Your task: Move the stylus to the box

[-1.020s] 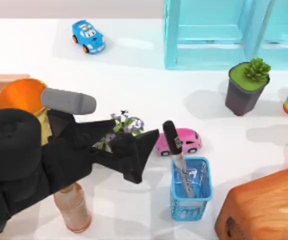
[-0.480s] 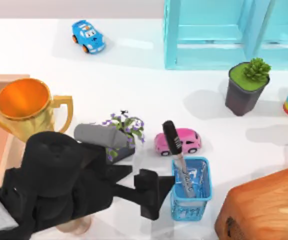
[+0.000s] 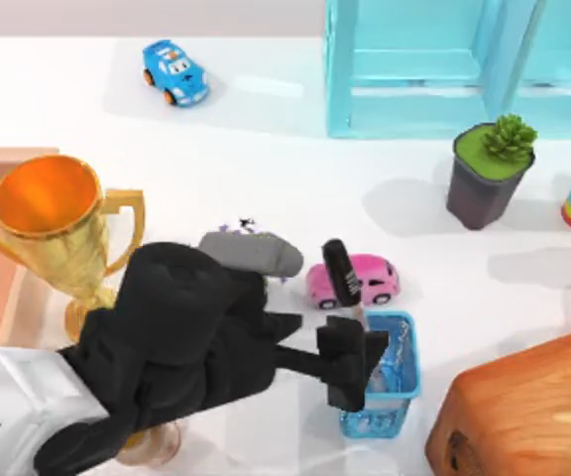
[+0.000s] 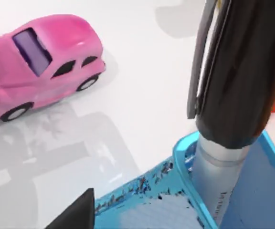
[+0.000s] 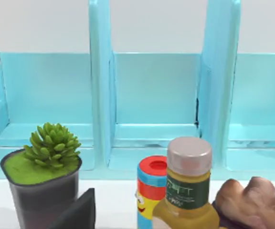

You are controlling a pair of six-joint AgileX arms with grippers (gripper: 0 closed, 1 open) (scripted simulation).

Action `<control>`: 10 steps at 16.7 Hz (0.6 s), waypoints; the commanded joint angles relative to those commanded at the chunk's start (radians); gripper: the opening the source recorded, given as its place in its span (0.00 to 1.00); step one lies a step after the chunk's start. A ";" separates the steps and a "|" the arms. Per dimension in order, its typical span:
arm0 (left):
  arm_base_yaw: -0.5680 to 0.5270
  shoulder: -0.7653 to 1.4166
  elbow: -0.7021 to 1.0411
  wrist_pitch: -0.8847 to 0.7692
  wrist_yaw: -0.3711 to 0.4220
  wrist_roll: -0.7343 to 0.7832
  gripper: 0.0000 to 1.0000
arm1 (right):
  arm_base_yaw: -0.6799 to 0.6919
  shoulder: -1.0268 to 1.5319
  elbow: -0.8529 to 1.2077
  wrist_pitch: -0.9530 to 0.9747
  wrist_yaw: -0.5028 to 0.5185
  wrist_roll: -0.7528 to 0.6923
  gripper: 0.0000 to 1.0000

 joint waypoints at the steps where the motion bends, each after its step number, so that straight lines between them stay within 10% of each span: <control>1: -0.005 0.051 0.019 0.032 -0.004 -0.002 1.00 | 0.000 0.000 0.000 0.000 0.000 0.000 1.00; 10: -0.025 0.324 0.111 0.214 -0.018 -0.010 1.00 | 0.000 0.000 0.000 0.000 0.000 0.000 1.00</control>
